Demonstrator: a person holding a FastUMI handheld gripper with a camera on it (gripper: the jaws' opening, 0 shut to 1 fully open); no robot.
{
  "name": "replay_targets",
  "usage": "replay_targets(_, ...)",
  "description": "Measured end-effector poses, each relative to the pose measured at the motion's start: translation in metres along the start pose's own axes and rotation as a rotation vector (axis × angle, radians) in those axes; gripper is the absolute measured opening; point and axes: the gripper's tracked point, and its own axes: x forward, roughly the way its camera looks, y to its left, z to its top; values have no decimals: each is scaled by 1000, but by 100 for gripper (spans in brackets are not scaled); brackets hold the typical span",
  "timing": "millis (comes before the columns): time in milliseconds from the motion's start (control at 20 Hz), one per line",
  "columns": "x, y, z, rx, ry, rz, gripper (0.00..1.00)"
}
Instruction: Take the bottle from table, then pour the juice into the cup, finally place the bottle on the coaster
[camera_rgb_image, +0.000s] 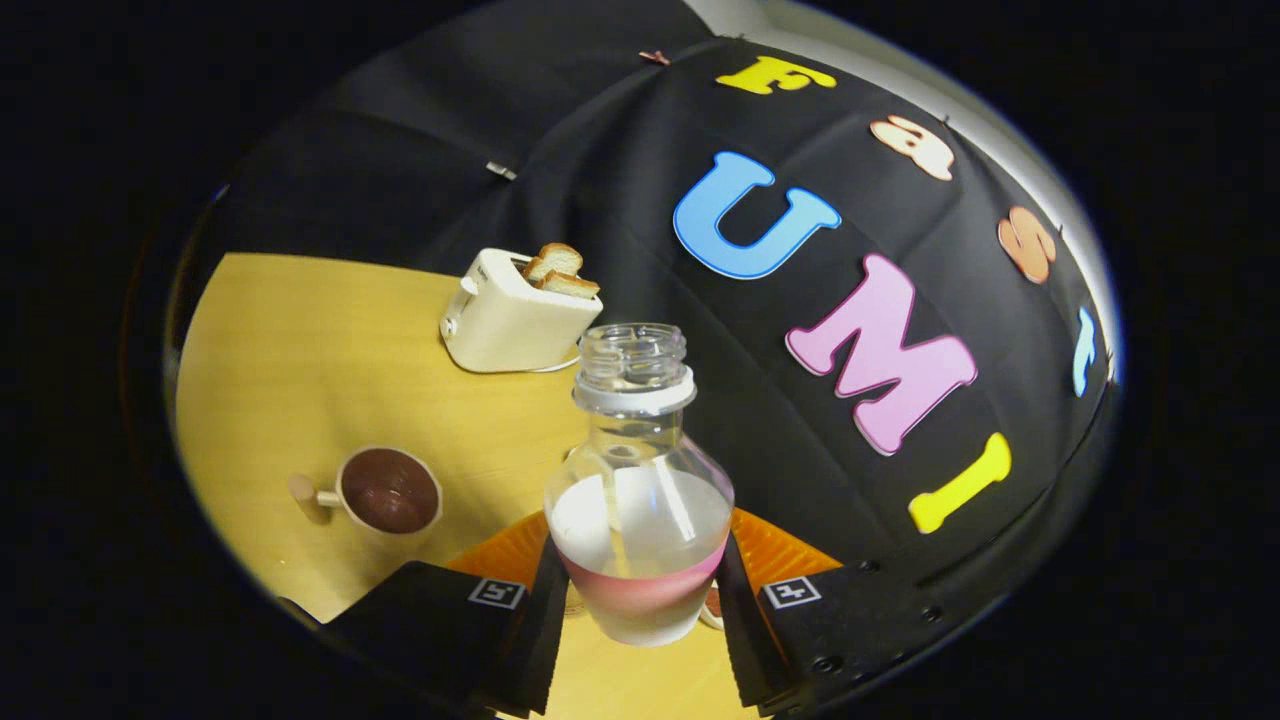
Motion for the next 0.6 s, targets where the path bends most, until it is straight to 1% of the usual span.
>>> replay_targets(100,2,-11,-6,102,-32,-8,71)
replay_targets(250,11,-18,-16,299,-69,-1,71)
replay_targets(350,19,-27,-22,406,-91,-27,71)
replay_targets(450,26,-30,-28,483,-113,-37,70)
replay_targets(600,39,-32,-41,559,-118,-44,71)
